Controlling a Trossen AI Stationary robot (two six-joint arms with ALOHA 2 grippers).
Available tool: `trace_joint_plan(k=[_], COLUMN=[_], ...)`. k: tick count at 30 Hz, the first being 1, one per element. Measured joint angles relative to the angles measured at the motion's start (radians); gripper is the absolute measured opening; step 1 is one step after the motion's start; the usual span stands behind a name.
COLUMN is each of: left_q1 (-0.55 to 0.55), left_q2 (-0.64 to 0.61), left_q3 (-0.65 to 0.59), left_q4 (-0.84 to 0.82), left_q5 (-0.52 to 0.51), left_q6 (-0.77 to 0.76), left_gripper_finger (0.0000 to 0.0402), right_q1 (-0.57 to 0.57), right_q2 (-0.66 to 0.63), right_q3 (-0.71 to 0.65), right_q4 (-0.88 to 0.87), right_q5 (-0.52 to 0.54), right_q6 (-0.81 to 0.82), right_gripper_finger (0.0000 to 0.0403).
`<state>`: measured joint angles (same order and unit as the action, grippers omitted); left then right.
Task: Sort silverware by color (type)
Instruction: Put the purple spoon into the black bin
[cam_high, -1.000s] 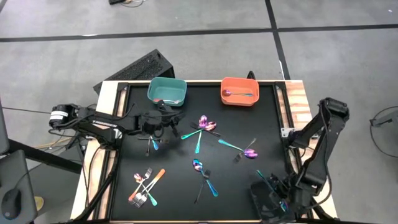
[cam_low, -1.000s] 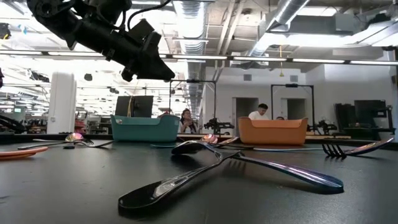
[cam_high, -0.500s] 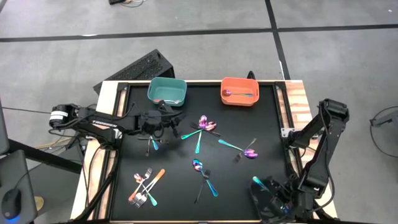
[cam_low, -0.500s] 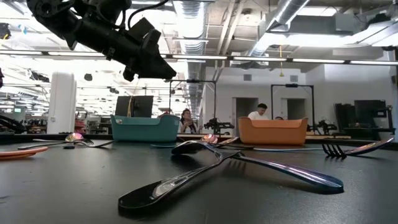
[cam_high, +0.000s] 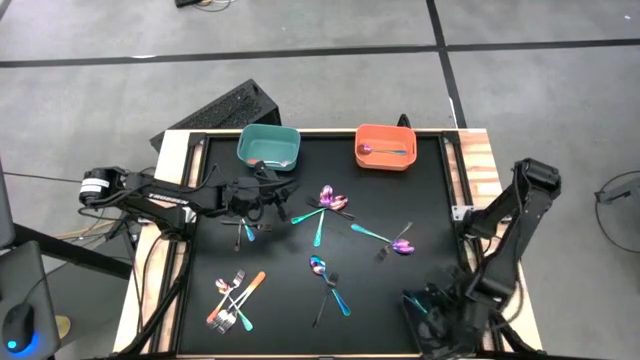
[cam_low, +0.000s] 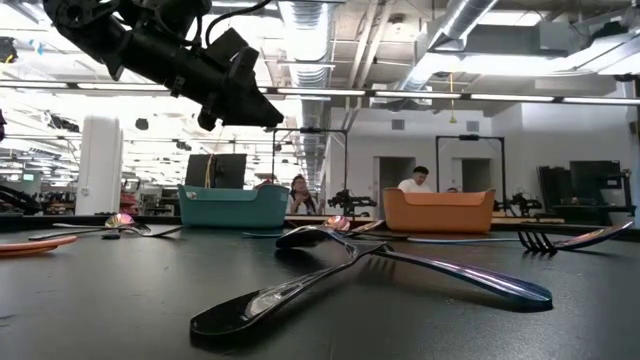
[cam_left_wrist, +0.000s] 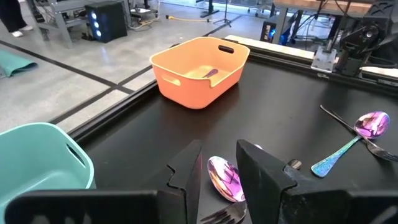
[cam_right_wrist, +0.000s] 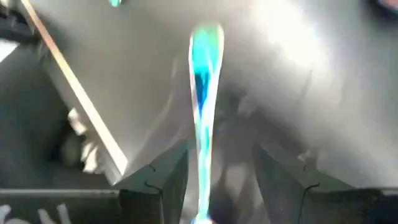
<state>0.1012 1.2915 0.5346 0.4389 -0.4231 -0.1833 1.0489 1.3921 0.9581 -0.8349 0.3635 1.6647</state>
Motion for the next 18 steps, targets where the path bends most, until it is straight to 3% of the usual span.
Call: trace_joint_plan(k=[10,18], left_q1=[-0.004,-0.022], left_q2=[0.0,0.0], left_q3=[0.0,0.0], left_q4=[-0.009,-0.041], left_q5=[0.053,0.048], left_q6=[-0.046,-0.048], left_gripper_finger=[0.0088,0.0088], right_q1=[-0.256,-0.354], right_q2=[-0.038,-0.029], right_q3=[0.0,0.0], right_q4=[0.001,0.007], right_q5=[0.001,-0.126], right_q6=[-0.432,-0.564], right_gripper_finger=[0.0176,0.0171])
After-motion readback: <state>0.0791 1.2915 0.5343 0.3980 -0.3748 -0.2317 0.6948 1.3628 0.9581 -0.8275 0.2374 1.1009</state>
